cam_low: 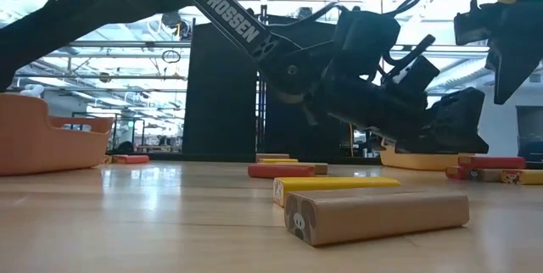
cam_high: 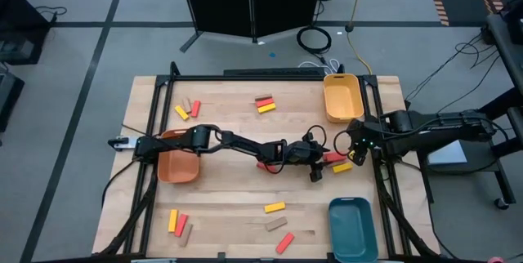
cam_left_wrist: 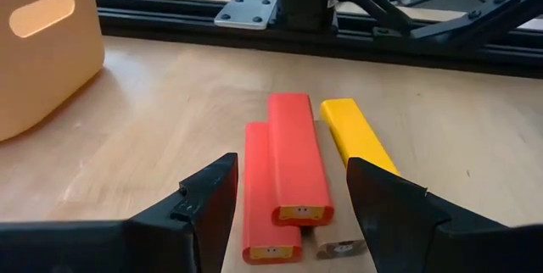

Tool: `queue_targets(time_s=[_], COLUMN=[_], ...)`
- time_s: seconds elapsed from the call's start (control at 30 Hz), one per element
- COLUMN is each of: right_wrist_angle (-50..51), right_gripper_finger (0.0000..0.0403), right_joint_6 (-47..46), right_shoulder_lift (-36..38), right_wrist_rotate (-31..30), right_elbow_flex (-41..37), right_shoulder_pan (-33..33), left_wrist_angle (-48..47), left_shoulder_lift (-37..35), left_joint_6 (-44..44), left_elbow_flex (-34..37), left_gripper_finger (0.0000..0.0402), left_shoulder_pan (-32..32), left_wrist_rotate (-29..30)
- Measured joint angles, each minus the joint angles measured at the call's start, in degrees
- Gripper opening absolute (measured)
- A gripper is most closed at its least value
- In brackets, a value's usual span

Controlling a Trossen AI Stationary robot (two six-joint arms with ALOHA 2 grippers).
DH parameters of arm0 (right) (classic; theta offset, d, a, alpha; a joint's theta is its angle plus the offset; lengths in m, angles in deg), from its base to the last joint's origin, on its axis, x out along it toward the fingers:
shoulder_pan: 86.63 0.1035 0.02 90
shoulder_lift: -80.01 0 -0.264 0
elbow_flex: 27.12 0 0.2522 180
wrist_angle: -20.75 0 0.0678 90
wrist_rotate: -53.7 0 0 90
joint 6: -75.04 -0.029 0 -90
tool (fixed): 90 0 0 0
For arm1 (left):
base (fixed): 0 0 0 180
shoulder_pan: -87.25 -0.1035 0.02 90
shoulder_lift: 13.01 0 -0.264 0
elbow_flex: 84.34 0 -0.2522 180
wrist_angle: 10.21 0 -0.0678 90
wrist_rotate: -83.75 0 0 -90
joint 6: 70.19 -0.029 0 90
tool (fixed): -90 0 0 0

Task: Sort blocks
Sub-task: Put the orange block into the orange bin

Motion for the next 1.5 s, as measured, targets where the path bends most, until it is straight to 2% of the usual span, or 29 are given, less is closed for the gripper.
queue_targets(time_s=[1.07,1.5], right_wrist_angle=[-1.68,-1.68], right_gripper_finger=[0.016,0.016], right_joint_6=[-0.25,-0.23], right_shoulder_lift=[-0.02,-0.02], right_wrist_rotate=[-0.15,-0.15], right_elbow_flex=[0.0,0.0], right_shoulder_pan=[0.0,0.0], left_wrist_angle=[3.58,3.48], left_shoulder_lift=[2.49,2.49], left_joint_6=[-0.2,-1.15], left_elbow_flex=[0.0,0.0], left_gripper_finger=[0.0216,0.012], left_shoulder_pan=[-0.39,-0.39], left_wrist_rotate=[-1.73,-1.74])
